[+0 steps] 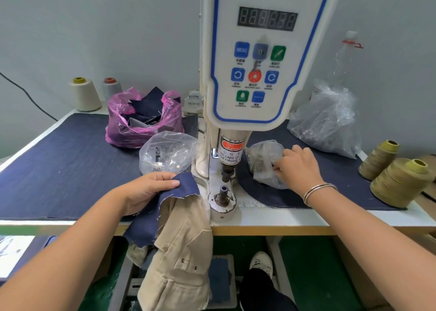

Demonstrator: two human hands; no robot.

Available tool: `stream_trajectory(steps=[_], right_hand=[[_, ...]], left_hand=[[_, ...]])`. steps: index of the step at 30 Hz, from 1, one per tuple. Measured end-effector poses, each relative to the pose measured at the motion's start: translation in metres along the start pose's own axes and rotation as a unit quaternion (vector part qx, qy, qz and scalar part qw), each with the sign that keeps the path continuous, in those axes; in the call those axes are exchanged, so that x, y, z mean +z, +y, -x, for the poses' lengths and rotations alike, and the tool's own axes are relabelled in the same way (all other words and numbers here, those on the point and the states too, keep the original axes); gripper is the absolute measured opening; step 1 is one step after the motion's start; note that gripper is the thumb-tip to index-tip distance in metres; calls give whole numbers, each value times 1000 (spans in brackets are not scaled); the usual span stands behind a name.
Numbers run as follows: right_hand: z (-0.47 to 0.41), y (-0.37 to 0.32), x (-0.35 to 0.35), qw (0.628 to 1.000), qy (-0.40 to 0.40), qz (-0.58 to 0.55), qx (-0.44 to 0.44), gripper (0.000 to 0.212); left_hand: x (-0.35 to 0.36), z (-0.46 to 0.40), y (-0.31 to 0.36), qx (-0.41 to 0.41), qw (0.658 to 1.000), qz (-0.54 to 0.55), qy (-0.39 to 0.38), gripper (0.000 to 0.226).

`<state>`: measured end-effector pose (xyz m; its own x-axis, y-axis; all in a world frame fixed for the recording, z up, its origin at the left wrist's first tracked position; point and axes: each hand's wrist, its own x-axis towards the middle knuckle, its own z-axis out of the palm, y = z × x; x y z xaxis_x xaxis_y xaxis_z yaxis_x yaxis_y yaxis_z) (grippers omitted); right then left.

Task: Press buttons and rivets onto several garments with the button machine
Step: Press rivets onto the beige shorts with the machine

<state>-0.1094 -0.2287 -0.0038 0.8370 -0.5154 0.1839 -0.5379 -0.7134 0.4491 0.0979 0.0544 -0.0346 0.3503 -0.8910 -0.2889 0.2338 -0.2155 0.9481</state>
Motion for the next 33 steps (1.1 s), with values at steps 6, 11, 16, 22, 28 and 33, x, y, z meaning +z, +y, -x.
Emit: stream_trajectory(steps=[6,11,16,22,28,33], right_hand=[[-7,-7,-2,999,-34,24,14,14],[-2,-6,-5,998,-39,-8,42,14],[32,-19,-43,732,11,-643,224,13],[68,-92,-71,301,-234,-891,247,13],[69,-103,-75,182,-254,-906,286,10],[69,-104,-79,100,-281,-905,305,11]], left_hand=[[-8,-1,-6,5,998,68,14,18],[-7,-2,-5,-6,999,48,5,21],[-10,-4,-5,-8,999,52,0,14],[-11,-2,-7,-5,997,77,8,21],[-14,-1,-9,6,995,97,18,22],[-15,-2,-10,5,995,98,14,22]])
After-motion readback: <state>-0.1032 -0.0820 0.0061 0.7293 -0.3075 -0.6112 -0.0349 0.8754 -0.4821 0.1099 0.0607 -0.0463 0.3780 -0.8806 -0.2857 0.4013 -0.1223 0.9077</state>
